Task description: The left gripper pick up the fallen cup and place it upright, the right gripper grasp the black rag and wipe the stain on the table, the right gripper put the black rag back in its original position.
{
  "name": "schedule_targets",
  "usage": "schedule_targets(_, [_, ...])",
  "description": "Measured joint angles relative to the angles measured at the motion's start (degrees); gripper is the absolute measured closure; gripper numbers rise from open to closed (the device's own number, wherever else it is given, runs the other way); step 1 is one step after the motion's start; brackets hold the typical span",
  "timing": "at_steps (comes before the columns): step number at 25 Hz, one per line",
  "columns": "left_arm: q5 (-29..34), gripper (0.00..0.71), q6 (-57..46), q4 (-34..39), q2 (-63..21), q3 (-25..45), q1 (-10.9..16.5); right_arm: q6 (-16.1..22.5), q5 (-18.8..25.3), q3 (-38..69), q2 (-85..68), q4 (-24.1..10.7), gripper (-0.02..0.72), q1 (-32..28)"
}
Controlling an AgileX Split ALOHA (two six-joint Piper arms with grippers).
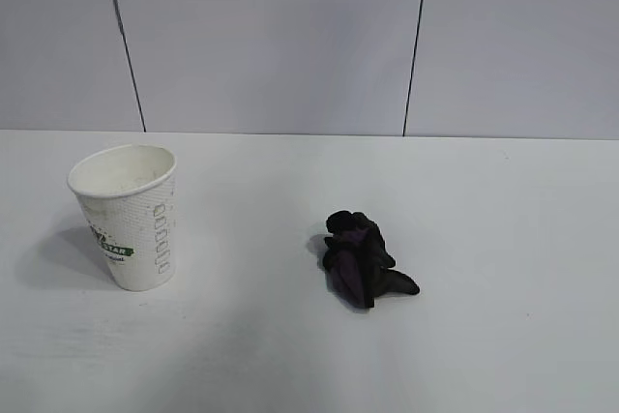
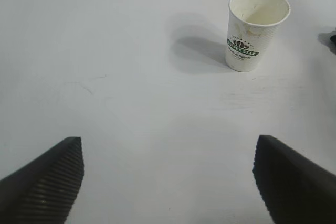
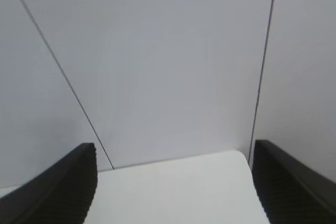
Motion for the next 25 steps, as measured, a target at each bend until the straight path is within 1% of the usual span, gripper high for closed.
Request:
schedule_targets(4, [0.0,0.078,0.0,0.0,0.0,0.0,0.0,-0.6,5.0,0.0,-9.0,0.0,0.141,0.7])
schedule_targets(6, [0.0,0.078,0.0,0.0,0.0,0.0,0.0,-0.7,7.3,0.2,-12.9,0.1,0.141,2.4])
schedule_targets(8, [0.0,0.078,0.0,0.0,0.0,0.0,0.0,-0.7,8.5,1.9,-17.7,-0.4,0.141,4.7])
schedule_targets(12, [0.0,0.078,0.0,0.0,0.0,0.0,0.0,0.1,10.1,11.4,-27.4,-4.3,0.141,7.0])
schedule_targets(15, [0.0,0.078,0.0,0.0,0.0,0.0,0.0,1.5,10.2,21.3,-33.8,-7.6,0.141,7.0])
schedule_targets(21, [0.0,0.078,0.0,0.0,0.0,0.0,0.0,6.8,8.8,40.7,-40.5,-12.4,0.141,10.3])
schedule_targets(23, [0.0,0.078,0.0,0.0,0.0,0.0,0.0,9.0,8.4,45.6,-41.5,-13.5,0.141,11.7])
schedule_targets(25, [0.0,0.078,0.0,0.0,0.0,0.0,0.0,10.4,7.0,50.7,-42.2,-14.1,0.141,12.9])
